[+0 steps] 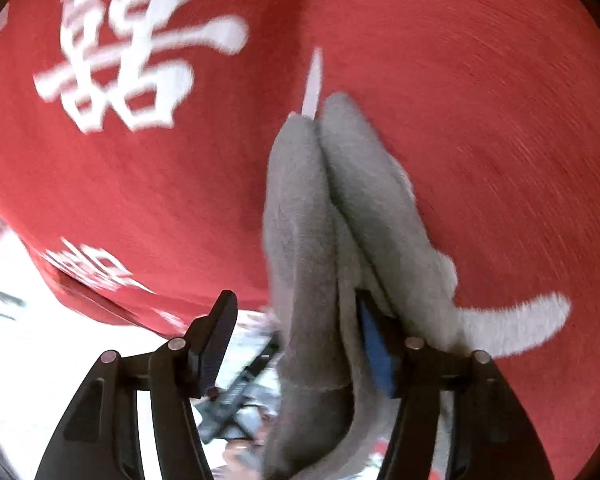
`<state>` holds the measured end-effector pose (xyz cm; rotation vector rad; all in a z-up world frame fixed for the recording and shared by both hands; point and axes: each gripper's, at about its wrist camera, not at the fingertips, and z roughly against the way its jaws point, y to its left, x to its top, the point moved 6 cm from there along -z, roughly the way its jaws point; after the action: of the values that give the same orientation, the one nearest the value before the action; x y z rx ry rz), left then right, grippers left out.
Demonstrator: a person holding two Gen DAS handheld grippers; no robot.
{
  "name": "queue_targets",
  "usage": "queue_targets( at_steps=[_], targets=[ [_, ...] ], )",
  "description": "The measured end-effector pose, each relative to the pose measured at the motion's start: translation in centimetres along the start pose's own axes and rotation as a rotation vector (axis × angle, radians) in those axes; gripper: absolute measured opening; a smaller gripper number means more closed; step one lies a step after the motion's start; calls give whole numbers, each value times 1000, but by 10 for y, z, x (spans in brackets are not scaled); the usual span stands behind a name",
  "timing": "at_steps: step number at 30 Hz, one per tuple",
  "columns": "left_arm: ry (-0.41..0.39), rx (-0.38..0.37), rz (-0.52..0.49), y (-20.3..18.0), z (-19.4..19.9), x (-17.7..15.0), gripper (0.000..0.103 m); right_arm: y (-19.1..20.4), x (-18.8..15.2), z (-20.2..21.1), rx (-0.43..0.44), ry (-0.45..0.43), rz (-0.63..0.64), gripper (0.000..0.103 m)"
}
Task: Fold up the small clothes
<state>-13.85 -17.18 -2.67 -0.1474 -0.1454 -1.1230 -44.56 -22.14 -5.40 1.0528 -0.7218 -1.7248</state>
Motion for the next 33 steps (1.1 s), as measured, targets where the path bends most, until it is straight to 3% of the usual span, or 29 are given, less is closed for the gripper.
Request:
queue_targets(
  at_steps=[2,4,6,8,12,14,15,16,19,20,23,25,28,29,30,31,33],
  targets=[
    [-4,6,-2,1,0,-3,69,14,0,-7,-186,27,142,14],
    [-2,-5,5,1,3,-4,69,35,-6,-10,-350,25,311,14],
    [-12,-38,-9,-2,8,-6,69,66,-20,-5,-323,11,449,14],
    [-13,-38,-40,-8,7,-5,69,74,-27,5,-329,-8,496,14],
    [0,-18,-102,-18,-2,-10,75,34,-16,12,-413,-21,408,14],
    [-2,11,-114,-16,-5,-14,78,11,-7,3,-481,-1,360,19],
    [2,15,-112,-14,-5,-15,78,7,-4,4,-473,-6,340,20],
    [6,16,-106,-11,-3,-17,78,9,-3,7,-472,-21,336,26],
    [35,31,-103,0,2,-23,78,18,-7,21,-592,-70,386,43],
    [46,26,-102,3,3,-25,78,22,-11,25,-607,-71,402,43],
    [72,-33,-98,6,13,-36,78,41,-31,34,-522,-48,404,43],
    [92,-77,-99,3,19,-45,78,45,-50,40,-464,-12,418,49],
    [114,-131,-108,-9,24,-56,78,44,-80,31,-469,72,459,51],
    [119,-138,-117,-14,24,-59,78,39,-88,25,-500,104,477,48],
    [124,-137,-131,-19,22,-63,78,34,-95,18,-547,138,502,38],
    [130,-130,-147,-25,20,-67,78,29,-99,16,-576,162,522,5],
    [131,-113,-176,-32,15,-74,78,32,-101,13,-614,149,565,6]
  ],
)
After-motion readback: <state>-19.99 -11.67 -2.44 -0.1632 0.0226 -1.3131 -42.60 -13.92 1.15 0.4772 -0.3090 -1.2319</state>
